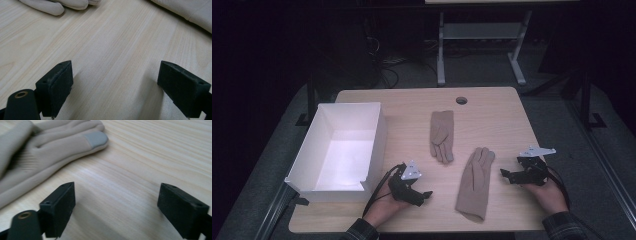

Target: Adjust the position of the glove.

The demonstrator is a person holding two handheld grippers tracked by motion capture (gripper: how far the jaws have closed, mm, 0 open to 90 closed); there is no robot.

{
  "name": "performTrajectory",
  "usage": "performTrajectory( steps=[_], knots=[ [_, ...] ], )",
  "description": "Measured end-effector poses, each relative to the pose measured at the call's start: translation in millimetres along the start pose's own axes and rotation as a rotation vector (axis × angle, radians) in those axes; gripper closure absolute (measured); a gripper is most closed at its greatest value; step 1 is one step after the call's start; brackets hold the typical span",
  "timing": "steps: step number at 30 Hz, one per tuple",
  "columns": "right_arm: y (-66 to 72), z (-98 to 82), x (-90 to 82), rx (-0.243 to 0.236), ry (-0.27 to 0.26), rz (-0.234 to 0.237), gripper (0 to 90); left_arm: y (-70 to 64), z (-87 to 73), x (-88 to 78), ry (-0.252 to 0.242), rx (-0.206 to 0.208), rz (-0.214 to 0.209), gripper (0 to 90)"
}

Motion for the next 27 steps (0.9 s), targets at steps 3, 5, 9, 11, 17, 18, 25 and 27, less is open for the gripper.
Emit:
performTrajectory(
  steps=[3, 5, 9, 11, 17, 18, 25, 27],
  knots=[
    [-0.3, 0.0, 0.9, 0.003, -0.010, -0.006, 13.5, 0.0, 0.0, 0.0, 0.000, -0.001, 0.000, 12.5],
    [-0.2, -0.3, 1.6, 0.005, -0.020, -0.006, 13.1, 0.1, 0.0, -0.1, 0.001, 0.001, 0.000, 12.5],
    [-0.3, -0.6, 2.1, 0.003, -0.025, -0.004, 12.7, 0.2, 0.5, 0.6, 0.001, -0.003, 0.003, 12.5],
    [-0.1, -0.6, 2.1, 0.004, -0.024, -0.005, 12.7, 0.9, 1.4, 1.2, 0.004, -0.009, 0.013, 13.0],
    [0.1, -0.4, 2.3, 0.006, -0.025, -0.006, 12.6, 3.2, 9.2, 1.4, 0.038, -0.034, 0.042, 23.8],
    [0.0, -0.5, 2.3, 0.005, -0.025, -0.006, 12.6, 3.9, 14.5, 0.1, 0.024, -0.049, 0.049, 27.2],
    [0.2, -0.4, 2.3, 0.007, -0.025, -0.006, 12.6, 15.4, 36.4, 2.9, -0.006, -0.068, 0.093, 63.8],
    [0.2, -0.4, 2.3, 0.007, -0.025, -0.006, 12.6, 17.5, 39.3, 4.5, -0.007, -0.079, 0.089, 74.3]
  ],
)
Point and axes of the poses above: each handheld gripper's, and its own axes: x roughly forward along the jaws, z roughly out of its top, y roughly to its left, the point moved 5 cm from there along x, roughly forward along the jaws, and after that the axes turned 10 degrees about -y, right-handed, at the moved point
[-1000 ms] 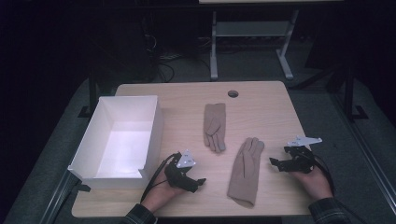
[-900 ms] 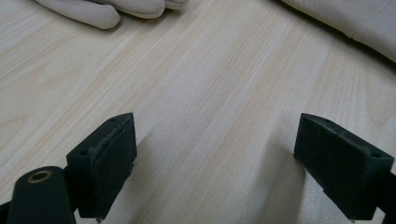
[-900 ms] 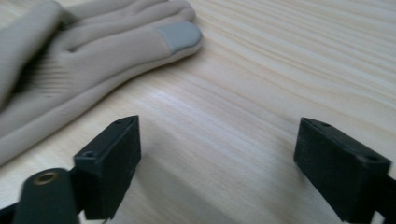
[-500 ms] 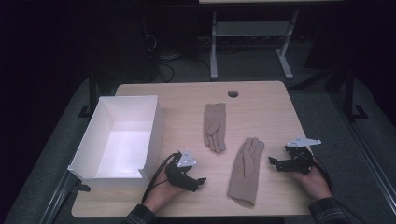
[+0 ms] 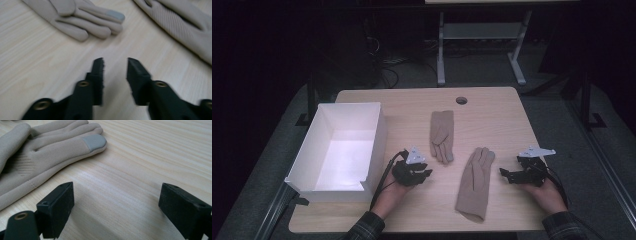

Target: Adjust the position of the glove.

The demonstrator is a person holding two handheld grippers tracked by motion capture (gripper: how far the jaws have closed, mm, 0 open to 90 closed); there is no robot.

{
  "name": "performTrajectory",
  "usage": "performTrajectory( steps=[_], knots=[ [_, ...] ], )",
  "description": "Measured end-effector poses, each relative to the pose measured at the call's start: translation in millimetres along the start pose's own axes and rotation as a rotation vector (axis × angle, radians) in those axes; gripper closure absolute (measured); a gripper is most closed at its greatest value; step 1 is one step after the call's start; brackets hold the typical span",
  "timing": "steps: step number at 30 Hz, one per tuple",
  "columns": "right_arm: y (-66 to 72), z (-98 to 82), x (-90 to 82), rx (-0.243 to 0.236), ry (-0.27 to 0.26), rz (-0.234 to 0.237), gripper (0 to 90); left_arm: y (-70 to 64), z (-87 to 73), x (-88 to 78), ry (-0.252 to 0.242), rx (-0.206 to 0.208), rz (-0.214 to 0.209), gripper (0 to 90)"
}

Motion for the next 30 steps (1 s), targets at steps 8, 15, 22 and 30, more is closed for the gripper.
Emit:
performTrajectory(
  steps=[8, 15, 22, 30],
  knots=[
    [-0.1, 0.0, -0.1, -0.001, 0.000, 0.000, 12.6, 14.6, 22.6, 18.3, 0.005, -0.014, -0.014, 89.6],
    [0.2, 0.1, 0.2, -0.003, 0.001, 0.001, 12.7, 35.8, 39.8, 44.1, -0.003, -0.034, 0.022, 89.5],
    [0.0, 0.1, 0.3, -0.006, 0.000, 0.003, 12.7, 60.0, 51.8, 65.5, -0.024, -0.070, 0.046, 89.5],
    [-0.1, 0.3, 0.6, -0.010, -0.001, 0.005, 12.7, 88.3, 59.4, 87.7, -0.031, -0.091, 0.110, 89.6]
  ],
)
Point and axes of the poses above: each handheld gripper's, and its own axes: x roughly forward along the jaws, z roughly out of its top, y roughly to its left, the point moved 5 cm from there along x, roughly forward along the jaws, and after that the axes turned 10 degrees about -y, right-handed, at the moved point
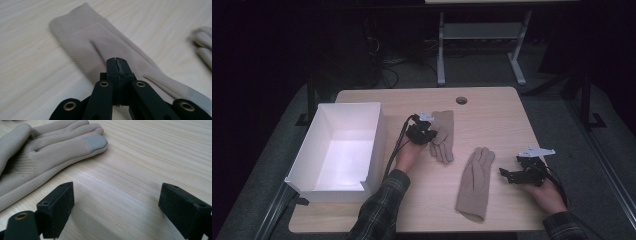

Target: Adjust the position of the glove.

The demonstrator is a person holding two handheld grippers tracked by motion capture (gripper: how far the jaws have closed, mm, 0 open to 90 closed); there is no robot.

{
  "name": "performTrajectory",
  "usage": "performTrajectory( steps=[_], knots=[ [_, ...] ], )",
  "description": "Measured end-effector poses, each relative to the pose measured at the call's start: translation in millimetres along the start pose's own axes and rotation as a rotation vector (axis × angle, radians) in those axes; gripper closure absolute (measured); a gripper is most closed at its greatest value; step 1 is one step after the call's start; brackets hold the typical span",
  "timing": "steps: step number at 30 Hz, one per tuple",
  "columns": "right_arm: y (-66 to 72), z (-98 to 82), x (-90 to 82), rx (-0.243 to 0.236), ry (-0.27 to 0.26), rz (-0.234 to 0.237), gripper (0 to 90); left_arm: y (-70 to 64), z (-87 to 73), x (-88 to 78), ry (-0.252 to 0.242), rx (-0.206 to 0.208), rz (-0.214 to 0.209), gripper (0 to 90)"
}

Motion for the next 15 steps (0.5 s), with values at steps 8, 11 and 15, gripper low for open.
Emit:
performTrajectory(
  steps=[8, 11, 15],
  knots=[
    [0.4, 0.2, 0.4, 0.001, 0.002, 0.003, 12.7, 10.7, -13.2, 14.3, 0.053, 0.011, 0.017, 89.6],
    [0.2, 0.3, 0.5, -0.001, 0.001, 0.003, 12.7, 9.4, -13.1, 13.1, 0.069, 0.031, 0.026, 89.7],
    [0.4, 0.3, 0.4, -0.001, 0.001, 0.003, 12.7, 6.2, -15.6, 7.1, 0.093, 0.022, 0.038, 89.7]
  ],
)
Point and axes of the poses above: each handheld gripper's, and its own axes: x roughly forward along the jaws, z roughly out of its top, y roughly to its left, the point moved 5 cm from there along x, roughly forward along the jaws, and after that the axes turned 10 degrees about -y, right-handed, at the moved point
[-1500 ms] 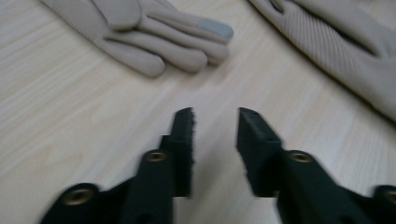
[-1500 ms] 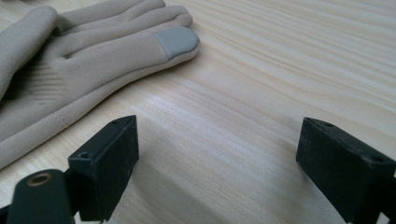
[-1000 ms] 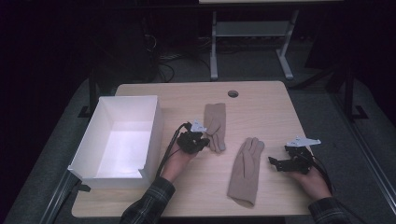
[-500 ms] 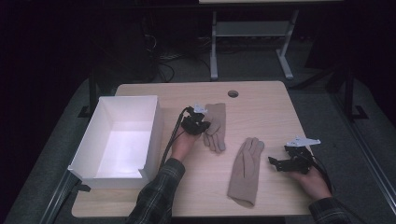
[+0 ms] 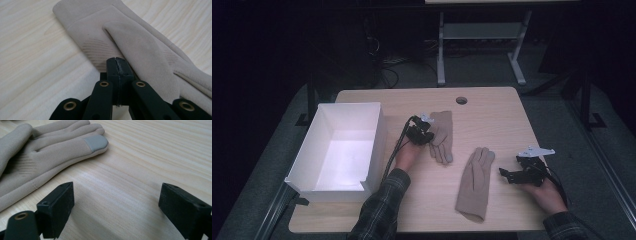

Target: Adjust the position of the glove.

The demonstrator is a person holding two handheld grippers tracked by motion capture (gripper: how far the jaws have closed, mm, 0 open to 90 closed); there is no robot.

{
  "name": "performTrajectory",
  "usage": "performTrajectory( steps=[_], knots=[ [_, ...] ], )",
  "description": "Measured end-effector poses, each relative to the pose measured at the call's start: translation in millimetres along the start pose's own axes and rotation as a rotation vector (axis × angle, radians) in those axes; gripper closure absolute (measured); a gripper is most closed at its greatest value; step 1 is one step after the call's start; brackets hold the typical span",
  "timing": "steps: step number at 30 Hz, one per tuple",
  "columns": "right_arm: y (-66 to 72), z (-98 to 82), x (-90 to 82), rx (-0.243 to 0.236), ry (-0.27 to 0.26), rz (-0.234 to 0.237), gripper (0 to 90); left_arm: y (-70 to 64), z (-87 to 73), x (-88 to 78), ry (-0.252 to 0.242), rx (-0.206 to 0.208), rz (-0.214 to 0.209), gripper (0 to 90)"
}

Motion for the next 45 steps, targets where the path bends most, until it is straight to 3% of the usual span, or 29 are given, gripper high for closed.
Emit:
performTrajectory(
  steps=[19, 30, 33, 35, 38, 41, 45],
  knots=[
    [0.4, -0.1, 0.0, 0.004, 0.002, 0.002, 12.7, -20.7, -15.0, -28.7, 0.090, 0.055, 0.002, 89.8],
    [0.5, -0.1, 0.0, 0.003, 0.002, 0.003, 12.7, -45.0, -33.6, -57.5, 0.129, 0.073, -0.068, 89.8],
    [0.5, -0.1, 0.0, 0.003, 0.002, 0.003, 12.7, -48.0, -41.2, -63.9, 0.163, 0.081, -0.085, 89.8],
    [0.5, -0.1, 0.0, 0.003, 0.002, 0.003, 12.7, -51.5, -45.9, -69.3, 0.152, 0.062, -0.102, 89.8],
    [0.5, 0.0, 0.0, 0.003, 0.002, 0.003, 12.7, -53.9, -48.0, -77.3, 0.142, 0.069, -0.112, 89.7],
    [0.5, 0.2, 0.4, 0.000, 0.001, 0.002, 12.7, -60.5, -42.4, -81.7, 0.094, 0.055, -0.148, 89.7],
    [0.4, 0.3, 0.4, -0.002, -0.001, 0.002, 12.7, -75.5, -35.2, -83.1, 0.056, 0.072, -0.197, 89.7]
  ],
)
Point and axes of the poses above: each handheld gripper's, and its own axes: x roughly forward along the jaws, z roughly out of its top, y roughly to its left, the point moved 5 cm from there along x, roughly forward along the jaws, and after that the axes turned 10 degrees about -y, right-handed, at the moved point
